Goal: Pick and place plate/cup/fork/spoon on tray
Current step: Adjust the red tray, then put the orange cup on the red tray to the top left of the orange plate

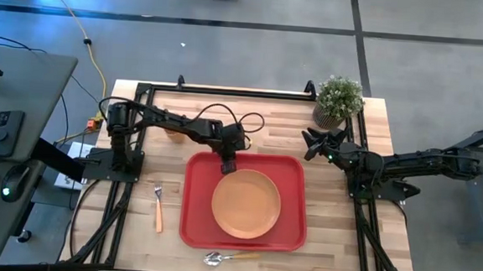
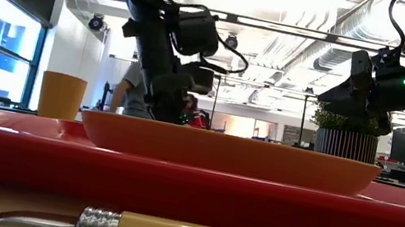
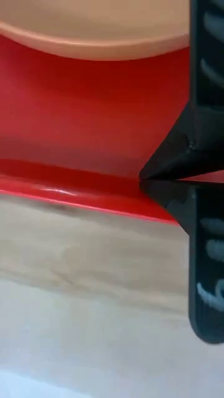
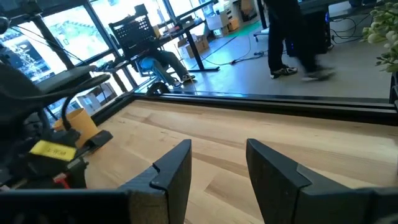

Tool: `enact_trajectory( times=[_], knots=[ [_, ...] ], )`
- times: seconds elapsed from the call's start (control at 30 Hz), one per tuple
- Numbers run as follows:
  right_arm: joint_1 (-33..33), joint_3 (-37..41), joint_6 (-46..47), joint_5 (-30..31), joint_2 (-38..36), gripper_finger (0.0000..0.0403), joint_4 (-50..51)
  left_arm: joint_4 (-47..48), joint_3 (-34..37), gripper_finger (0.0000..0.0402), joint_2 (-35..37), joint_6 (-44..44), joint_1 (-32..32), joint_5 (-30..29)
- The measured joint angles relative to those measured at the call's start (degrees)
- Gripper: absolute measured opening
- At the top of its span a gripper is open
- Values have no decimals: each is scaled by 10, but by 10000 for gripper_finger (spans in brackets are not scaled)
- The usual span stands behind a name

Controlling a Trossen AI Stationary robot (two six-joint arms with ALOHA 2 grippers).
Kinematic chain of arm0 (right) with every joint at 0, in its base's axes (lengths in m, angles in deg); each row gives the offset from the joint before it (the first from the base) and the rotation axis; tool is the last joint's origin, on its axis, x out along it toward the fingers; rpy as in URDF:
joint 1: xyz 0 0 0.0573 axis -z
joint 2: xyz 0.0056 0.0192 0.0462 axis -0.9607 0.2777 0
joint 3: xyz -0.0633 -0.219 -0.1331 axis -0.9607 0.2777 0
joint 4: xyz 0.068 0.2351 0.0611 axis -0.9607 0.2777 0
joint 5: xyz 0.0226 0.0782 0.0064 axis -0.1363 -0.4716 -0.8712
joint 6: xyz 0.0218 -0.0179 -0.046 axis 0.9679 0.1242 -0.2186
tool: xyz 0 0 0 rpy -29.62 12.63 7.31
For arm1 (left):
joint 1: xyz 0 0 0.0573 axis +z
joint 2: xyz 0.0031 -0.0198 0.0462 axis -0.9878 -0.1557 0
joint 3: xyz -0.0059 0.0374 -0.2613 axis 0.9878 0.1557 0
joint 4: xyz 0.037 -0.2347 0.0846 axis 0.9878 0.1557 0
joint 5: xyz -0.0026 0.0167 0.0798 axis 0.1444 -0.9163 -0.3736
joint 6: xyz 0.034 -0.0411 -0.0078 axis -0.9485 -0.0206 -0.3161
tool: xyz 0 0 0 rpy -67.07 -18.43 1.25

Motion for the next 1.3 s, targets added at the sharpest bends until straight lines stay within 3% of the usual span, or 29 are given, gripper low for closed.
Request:
enact_trajectory(
  times=[0.43,0.8,1.03,1.3],
  knots=[
    [0,0,-5,0,0,144,2,-39,0,0,0,-14,63,-8],
    [0,0,-4,4,0,144,9,-49,2,0,61,-8,46,-17],
    [0,0,24,-9,0,144,3,-200,105,0,137,33,20,-23],
    [-6,-36,22,-43,20,144,7,-249,222,0,291,72,-22,-142]
  ],
)
